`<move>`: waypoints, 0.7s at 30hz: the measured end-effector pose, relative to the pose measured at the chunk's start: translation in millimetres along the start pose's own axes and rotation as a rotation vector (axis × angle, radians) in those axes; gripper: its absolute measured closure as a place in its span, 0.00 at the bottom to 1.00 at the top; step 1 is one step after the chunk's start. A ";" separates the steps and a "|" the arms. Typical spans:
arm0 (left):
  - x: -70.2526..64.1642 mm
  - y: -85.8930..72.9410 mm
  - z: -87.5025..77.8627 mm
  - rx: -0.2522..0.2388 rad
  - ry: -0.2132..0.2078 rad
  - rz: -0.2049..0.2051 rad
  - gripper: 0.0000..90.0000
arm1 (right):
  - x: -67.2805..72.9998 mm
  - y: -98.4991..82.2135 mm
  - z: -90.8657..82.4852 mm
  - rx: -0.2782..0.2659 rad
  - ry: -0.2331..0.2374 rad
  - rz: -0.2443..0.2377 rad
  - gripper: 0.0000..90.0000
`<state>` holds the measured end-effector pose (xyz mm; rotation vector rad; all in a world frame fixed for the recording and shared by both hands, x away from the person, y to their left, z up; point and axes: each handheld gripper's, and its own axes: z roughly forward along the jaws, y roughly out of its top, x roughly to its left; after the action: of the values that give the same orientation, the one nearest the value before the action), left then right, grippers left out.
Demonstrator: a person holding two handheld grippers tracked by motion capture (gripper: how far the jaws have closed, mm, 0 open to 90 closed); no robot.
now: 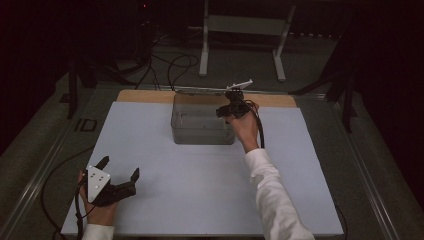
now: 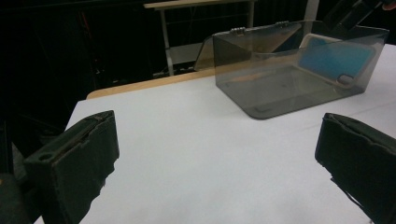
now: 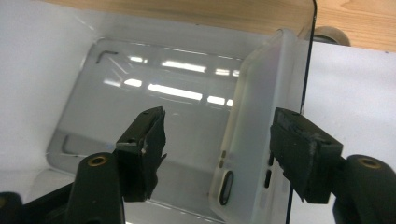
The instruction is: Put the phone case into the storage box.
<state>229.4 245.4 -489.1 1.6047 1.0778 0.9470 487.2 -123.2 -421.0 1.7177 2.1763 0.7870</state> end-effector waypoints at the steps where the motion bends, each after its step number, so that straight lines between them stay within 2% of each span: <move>1: -0.2 -0.1 0.3 0.002 -0.001 0.001 0.00 | -0.8 -1.6 -1.1 -0.013 0.014 -0.001 0.34; 5: -0.5 -0.4 0.9 0.007 -0.003 0.001 0.00 | -2.3 -8.0 -7.0 -0.063 0.034 -0.015 0.24; 7: -0.5 -0.4 1.1 0.007 -0.004 0.001 0.00 | -2.3 -9.9 -8.2 -0.074 0.026 -0.029 0.21; 8: -0.6 -0.4 1.4 0.006 -0.004 0.002 0.00 | -1.6 -14.6 -10.8 -0.089 -0.006 -0.058 0.18; 9: -0.7 -0.5 1.5 0.007 -0.004 0.002 0.00 | -1.8 -16.2 -11.7 -0.098 -0.001 -0.063 0.17; 11: -0.8 -0.5 1.6 0.007 -0.005 0.002 0.00 | -2.4 -18.4 -13.2 -0.112 0.010 -0.063 0.17; 12: -1.0 -0.5 1.7 0.009 -0.006 0.003 0.00 | -4.4 -23.5 -16.9 -0.144 0.024 -0.064 0.16; 14: -0.7 -0.7 1.8 0.011 -0.007 0.003 0.00 | -6.3 -27.4 -19.6 -0.168 0.035 -0.062 0.16; 15: -0.7 -0.7 1.8 0.011 -0.007 0.003 0.00 | -6.3 -27.4 -19.6 -0.168 0.035 -0.062 0.16; 16: -0.3 -0.8 1.8 0.012 -0.007 0.002 0.00 | -8.3 -33.2 -23.0 -0.201 0.046 -0.068 0.16; 18: -0.2 -0.9 2.0 0.012 -0.008 -0.001 0.00 | -8.6 -35.3 -24.2 -0.212 0.045 -0.074 0.15; 21: -0.2 -1.4 3.0 0.022 -0.012 -0.001 0.00 | -9.7 -45.0 -29.3 -0.255 0.034 -0.114 0.15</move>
<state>231.9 244.6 -491.3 1.6261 1.0839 0.9266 438.1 -146.8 -423.3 1.4531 2.0692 1.0194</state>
